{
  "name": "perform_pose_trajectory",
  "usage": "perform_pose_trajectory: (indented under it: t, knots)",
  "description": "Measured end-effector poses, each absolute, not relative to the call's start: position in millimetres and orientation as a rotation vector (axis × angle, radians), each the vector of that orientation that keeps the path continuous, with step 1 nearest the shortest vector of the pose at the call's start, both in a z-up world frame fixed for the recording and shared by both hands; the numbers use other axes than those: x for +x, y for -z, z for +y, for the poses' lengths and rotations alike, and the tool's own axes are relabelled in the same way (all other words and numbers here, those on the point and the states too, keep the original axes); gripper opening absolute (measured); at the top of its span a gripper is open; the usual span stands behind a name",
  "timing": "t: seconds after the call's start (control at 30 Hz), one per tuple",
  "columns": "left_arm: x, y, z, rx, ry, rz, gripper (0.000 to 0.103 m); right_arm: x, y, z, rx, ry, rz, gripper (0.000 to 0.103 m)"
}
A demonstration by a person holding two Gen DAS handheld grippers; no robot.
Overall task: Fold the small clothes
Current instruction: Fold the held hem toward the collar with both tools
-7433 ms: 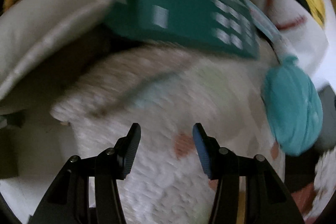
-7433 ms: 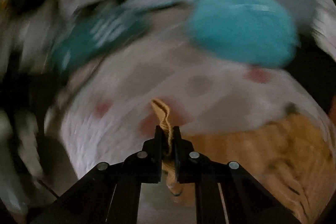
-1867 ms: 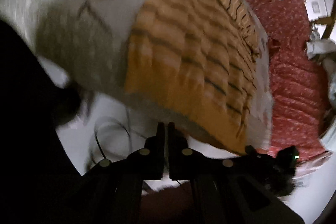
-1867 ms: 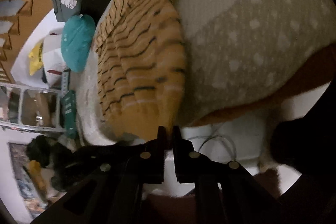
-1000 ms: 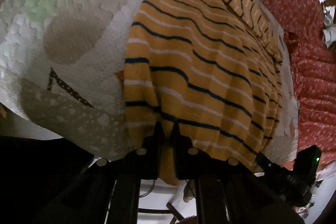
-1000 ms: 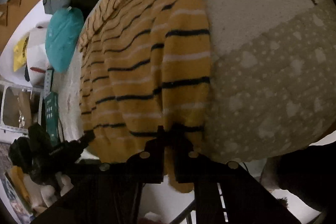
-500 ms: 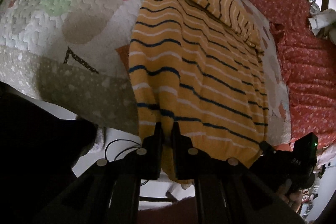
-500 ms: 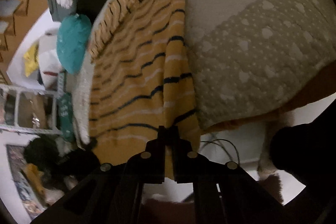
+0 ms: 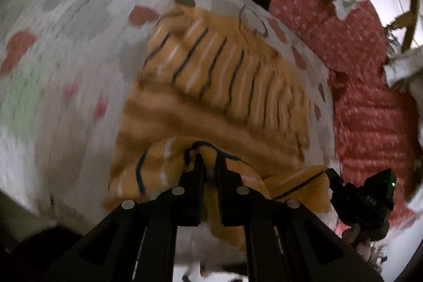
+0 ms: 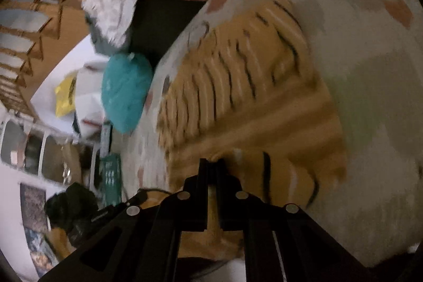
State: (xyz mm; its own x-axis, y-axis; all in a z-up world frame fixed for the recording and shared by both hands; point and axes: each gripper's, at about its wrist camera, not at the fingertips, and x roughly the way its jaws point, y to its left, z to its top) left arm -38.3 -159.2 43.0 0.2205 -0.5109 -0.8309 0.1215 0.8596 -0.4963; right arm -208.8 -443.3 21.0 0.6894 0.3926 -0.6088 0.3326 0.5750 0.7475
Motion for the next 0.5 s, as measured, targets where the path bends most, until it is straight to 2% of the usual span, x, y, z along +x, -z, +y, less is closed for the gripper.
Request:
perform_pose_trajectory:
  t: [0.27,0.33,0.37,0.4,0.5]
  knots:
    - [72,-17,-194,-0.508,0.432,1.297,0.010,-117,11,-498,0.876,0.221,0.833,0.010]
    - [78,-23,-188,-0.540,0.464,1.264,0.010,-116,13,-507,0.871,0.251,0.826,0.024]
    - [78,-26,-185,-0.537,0.474,1.244,0.013,-115,10,-508,0.859,0.252,0.823,0.041]
    - [77,-30,-182,-0.524,0.474,1.228,0.019,-116,3,-508,0.827,0.245,0.809,0.054]
    - [68,-39,-172,-0.482,0.462,1.186,0.033,-118,-15,-495,0.695,0.217,0.798,0.056]
